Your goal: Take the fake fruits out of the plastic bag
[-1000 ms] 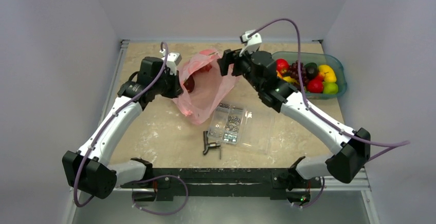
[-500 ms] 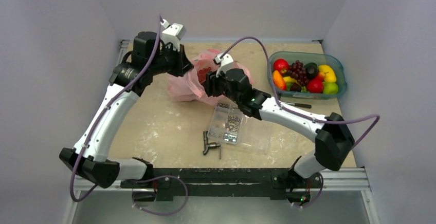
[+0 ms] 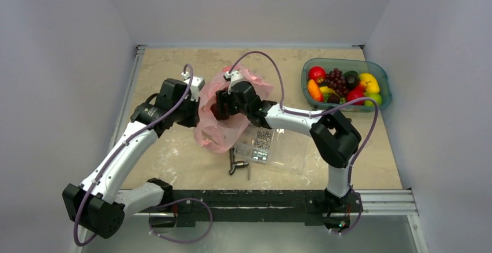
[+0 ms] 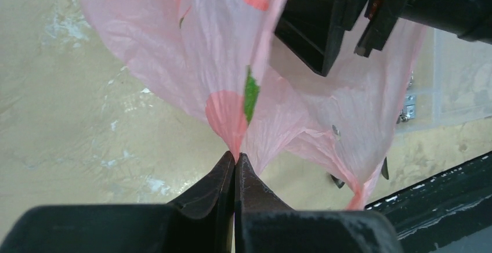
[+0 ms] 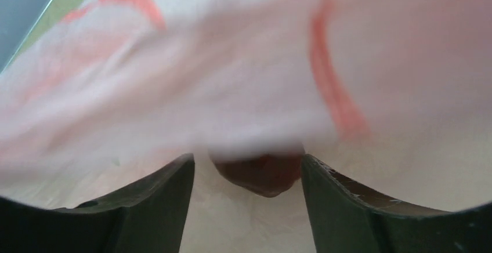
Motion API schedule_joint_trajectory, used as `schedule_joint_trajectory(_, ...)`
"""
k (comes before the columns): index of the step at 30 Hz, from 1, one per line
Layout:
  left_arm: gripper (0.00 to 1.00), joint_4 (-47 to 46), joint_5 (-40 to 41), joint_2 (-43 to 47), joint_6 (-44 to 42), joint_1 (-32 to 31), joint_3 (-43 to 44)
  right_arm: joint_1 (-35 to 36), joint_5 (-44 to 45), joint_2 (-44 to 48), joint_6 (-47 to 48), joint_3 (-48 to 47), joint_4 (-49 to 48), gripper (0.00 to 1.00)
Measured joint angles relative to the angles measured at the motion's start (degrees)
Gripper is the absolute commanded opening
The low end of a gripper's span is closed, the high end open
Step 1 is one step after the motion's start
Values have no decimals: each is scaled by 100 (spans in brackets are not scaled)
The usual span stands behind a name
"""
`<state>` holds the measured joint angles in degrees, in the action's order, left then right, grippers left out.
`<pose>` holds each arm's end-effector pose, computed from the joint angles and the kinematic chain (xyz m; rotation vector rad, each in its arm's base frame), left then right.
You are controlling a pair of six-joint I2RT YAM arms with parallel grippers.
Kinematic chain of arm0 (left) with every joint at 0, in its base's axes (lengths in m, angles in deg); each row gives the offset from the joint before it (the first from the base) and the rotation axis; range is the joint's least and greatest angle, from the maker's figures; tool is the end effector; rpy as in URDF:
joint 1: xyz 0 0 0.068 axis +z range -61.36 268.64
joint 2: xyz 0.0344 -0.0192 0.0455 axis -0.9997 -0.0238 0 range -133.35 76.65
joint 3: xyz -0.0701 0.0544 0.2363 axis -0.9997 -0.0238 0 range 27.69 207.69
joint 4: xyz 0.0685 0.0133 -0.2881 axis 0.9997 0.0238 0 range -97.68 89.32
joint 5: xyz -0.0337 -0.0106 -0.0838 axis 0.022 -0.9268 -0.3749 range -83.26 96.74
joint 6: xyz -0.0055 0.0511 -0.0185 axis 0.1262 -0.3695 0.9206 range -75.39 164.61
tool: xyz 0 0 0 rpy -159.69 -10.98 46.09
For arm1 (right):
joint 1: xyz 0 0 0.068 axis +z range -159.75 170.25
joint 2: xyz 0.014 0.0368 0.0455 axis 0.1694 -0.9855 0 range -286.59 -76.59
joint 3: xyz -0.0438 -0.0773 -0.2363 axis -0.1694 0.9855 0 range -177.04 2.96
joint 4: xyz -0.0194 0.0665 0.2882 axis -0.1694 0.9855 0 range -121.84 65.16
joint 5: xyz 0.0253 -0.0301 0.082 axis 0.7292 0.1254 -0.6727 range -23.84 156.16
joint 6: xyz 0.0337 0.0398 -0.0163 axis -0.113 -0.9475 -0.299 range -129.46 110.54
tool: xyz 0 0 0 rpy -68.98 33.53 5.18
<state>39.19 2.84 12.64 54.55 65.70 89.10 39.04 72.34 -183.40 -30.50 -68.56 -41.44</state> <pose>0.2476 -0.1074 0.2950 0.3092 2.4413 -0.3373 0.3024 0.3394 0.1842 -0.4301 2.0353 0.6562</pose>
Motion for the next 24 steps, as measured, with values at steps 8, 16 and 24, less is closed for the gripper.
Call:
schedule_joint_trajectory(8,0,-350,264,785,-188,0,-365,0,-17,-570,59,-553,118,99)
schedule_joint_trajectory(16,0,-636,221,892,-212,0,-601,55,31,-1182,297,-1073,262,99)
schedule_joint_trajectory(24,0,-702,219,881,-210,0,-601,249,380,-1685,457,-1373,518,96)
